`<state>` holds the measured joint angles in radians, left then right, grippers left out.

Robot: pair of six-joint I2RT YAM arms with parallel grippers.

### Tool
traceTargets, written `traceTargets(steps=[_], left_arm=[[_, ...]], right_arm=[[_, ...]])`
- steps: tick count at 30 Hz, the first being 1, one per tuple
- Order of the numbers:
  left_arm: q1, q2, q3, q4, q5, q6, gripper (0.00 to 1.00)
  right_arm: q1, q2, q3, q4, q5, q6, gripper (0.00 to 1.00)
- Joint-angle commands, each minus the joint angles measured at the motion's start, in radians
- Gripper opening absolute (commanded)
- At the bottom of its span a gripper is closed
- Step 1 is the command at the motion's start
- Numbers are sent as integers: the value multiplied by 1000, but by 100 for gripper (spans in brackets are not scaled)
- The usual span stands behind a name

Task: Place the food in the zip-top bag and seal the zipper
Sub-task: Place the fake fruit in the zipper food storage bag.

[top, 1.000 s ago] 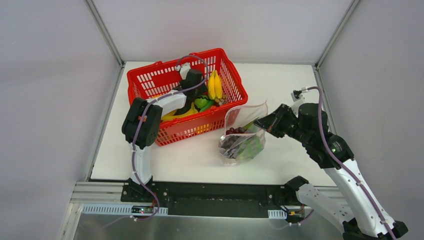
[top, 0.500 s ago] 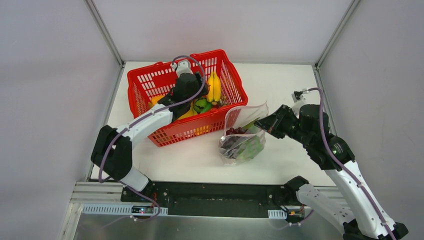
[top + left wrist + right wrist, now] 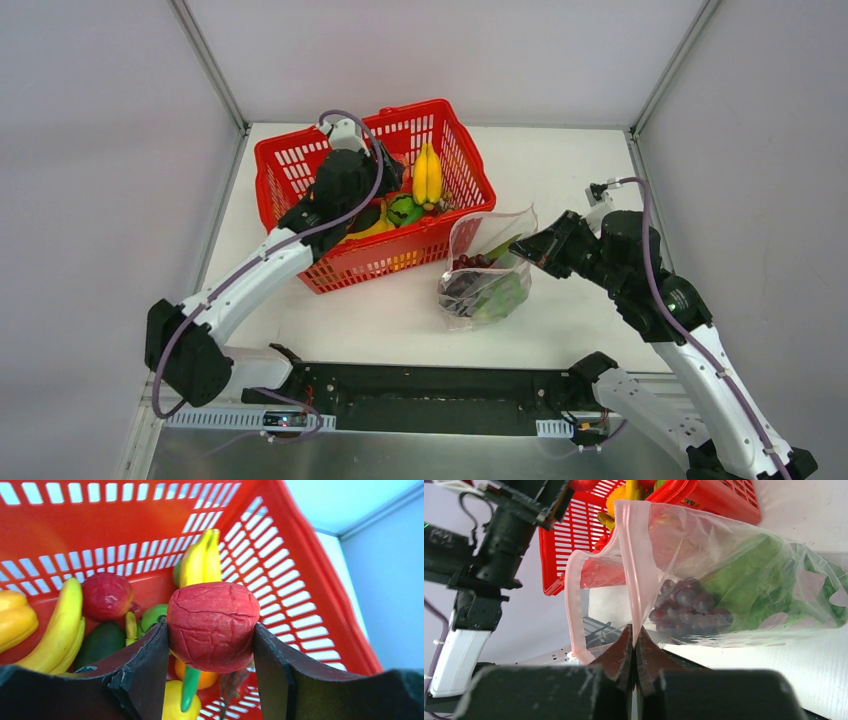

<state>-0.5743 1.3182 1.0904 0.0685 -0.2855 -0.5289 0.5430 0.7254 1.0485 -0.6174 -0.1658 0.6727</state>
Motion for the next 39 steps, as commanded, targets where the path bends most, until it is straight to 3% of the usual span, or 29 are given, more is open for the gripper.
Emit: traceTargets(steps=[1,8,15,23,27,39], left_arm=[[-33,-140,6,-5,106,45,11],[-169,-255,98,-52,262,154,13],[-303,-227,208,-129,501,262,14],[-404,-188,218,-163,601,333,15],[-446,-142,254,-220,599,366,15],[-544,-2,424,-420,339,509,23]], right_arm=[[-2,-15,1,65,-24,16,2],[-2,-18,4,73,-26,23,2],[-2,-13,0,79,-28,28,2],[-2,-15,-4,87,-21,31,2],[-2,-14,-2,88,-24,34,2],[-3,-23,1,83,-26,29,2]])
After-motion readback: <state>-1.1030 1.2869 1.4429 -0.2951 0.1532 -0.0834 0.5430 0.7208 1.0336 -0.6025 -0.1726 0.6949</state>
